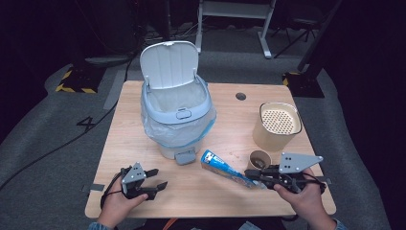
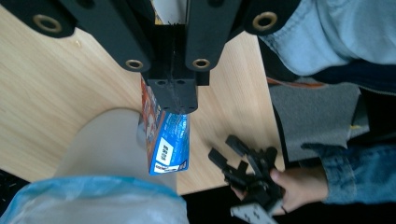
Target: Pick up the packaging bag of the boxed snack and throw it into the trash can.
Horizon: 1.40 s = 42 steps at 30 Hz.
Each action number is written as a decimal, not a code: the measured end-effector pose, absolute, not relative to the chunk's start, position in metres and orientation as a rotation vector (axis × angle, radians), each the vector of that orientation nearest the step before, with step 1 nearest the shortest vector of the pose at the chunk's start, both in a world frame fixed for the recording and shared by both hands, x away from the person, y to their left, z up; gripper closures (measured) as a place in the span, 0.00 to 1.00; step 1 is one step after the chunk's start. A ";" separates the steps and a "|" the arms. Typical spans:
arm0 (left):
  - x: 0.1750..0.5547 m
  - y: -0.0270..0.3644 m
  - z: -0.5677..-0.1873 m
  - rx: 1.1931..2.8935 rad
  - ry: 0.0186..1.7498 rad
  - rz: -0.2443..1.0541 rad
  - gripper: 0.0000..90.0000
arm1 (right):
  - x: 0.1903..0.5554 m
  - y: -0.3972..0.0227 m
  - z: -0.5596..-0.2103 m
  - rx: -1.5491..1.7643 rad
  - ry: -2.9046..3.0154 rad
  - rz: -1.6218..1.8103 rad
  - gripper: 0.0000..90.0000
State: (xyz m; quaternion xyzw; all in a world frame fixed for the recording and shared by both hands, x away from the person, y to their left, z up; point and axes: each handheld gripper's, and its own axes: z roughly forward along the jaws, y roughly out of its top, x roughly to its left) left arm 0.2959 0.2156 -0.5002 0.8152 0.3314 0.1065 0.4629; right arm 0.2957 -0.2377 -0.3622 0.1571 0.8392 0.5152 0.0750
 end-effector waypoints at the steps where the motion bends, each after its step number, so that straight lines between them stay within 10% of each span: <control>1: 0.296 0.217 -0.500 2.009 0.818 0.269 0.42 | 0.297 -0.240 -0.354 0.473 2.509 1.564 1.00; 42: 0.303 0.220 -0.504 2.191 0.935 0.372 0.37 | 0.332 -0.217 -0.202 0.395 2.407 1.699 1.00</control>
